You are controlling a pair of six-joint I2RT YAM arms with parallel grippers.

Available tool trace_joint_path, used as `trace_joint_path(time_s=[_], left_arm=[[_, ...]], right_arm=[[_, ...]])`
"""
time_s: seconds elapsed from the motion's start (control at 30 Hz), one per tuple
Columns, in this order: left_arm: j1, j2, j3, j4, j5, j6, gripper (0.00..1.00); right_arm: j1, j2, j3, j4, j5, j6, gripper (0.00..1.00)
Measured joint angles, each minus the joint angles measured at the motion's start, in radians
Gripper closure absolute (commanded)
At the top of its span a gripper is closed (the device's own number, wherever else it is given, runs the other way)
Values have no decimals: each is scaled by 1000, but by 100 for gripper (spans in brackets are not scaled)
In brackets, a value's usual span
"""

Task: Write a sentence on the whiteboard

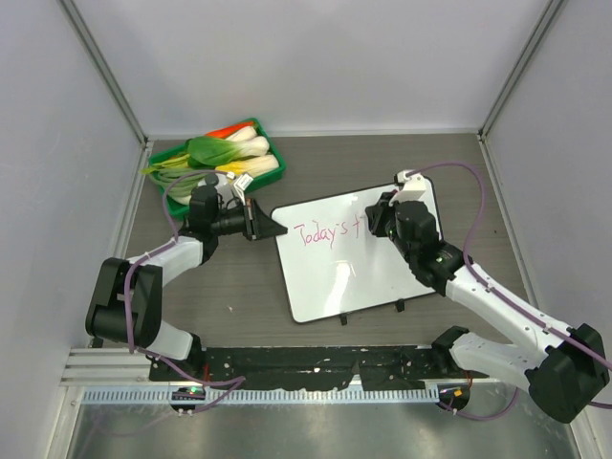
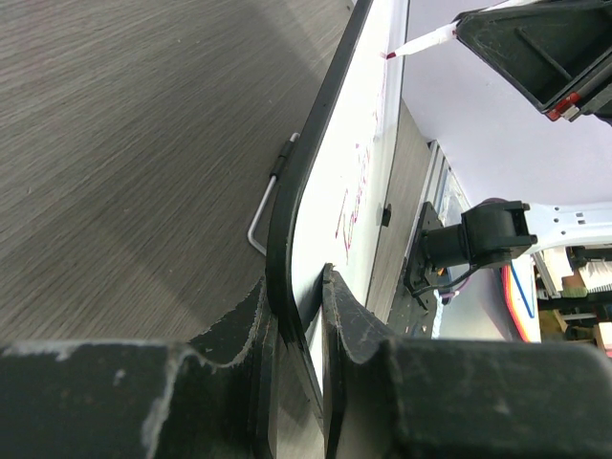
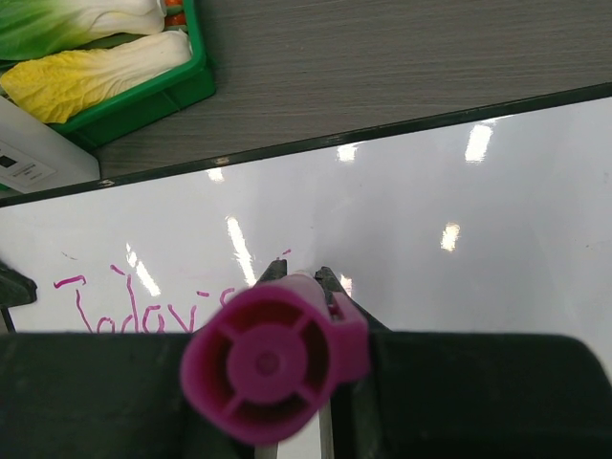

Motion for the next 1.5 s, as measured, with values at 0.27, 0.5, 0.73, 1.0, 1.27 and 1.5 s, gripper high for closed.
trace_joint_path(time_s=[0.27, 0.5, 0.73, 1.0, 1.27, 1.5], left_arm=[[0, 0, 0, -2, 0, 0, 100], [0, 0, 0, -3, 0, 0, 100], [0, 0, 0, -4, 0, 0, 100], [0, 0, 0, -5, -1, 0, 100], [-1, 0, 0, -8, -2, 1, 100], [-1, 0, 0, -14, -3, 1, 100]], right_arm=[[-2, -19, -17, -8, -2, 2, 99], [-2, -50, -41, -34, -22, 6, 99], [-2, -58, -48, -45, -23, 8, 99], [-2, -57, -47, -47, 5, 8, 99], [-2, -24, -17, -38, 34, 4, 99], [-2, 2, 4, -31, 47, 3, 98]])
